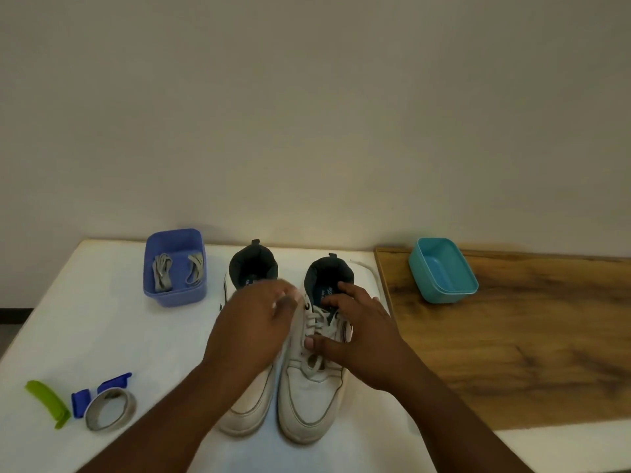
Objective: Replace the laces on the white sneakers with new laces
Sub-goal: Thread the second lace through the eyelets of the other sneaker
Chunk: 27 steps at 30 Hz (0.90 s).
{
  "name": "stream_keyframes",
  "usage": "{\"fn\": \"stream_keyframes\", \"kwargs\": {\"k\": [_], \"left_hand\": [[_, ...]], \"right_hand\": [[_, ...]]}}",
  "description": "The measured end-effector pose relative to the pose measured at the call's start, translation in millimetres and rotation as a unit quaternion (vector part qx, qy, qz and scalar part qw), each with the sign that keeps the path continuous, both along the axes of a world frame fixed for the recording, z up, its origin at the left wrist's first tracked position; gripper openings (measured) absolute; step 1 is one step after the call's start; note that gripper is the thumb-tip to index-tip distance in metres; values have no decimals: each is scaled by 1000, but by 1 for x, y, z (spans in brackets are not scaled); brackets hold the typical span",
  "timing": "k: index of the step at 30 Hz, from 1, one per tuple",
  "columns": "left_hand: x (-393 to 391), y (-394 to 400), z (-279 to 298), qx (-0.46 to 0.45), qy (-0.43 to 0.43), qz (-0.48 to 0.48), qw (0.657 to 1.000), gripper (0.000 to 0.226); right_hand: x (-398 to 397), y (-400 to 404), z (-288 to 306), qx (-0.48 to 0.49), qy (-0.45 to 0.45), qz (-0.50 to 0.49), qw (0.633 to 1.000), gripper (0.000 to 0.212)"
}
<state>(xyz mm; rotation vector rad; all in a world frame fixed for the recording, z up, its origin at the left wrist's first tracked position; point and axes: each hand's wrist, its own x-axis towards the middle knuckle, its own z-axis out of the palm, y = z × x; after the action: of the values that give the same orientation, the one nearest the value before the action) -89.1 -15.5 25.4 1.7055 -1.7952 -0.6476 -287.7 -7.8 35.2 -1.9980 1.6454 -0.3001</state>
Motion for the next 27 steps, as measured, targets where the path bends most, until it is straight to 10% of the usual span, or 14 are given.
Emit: {"fn": "stream_keyframes", "kwargs": {"k": [3,6,10,17,20,27], "left_hand": [[9,-2,41,-193,314,204,907,21],[15,2,53,-279,430,291,808,25],[10,5,45,-201,479,241,820,14],[5,3,15,-19,132,52,990,33],[3,7,0,30,-25,-34,999,46],[-2,6,-8,-33,-100,-31,994,27]], "right_hand": [[-2,-1,0,3,-14,-1,1000,69],[-1,-1,-1,8,-16,-4,1000,67],[-1,-2,-3,8,-9,-6,1000,60],[-3,2,-7,-27,-73,-42,996,59],[-7,2,-10,-37,-81,-78,993,70],[-11,3,-8,-25,-6,-100,995,50]]}}
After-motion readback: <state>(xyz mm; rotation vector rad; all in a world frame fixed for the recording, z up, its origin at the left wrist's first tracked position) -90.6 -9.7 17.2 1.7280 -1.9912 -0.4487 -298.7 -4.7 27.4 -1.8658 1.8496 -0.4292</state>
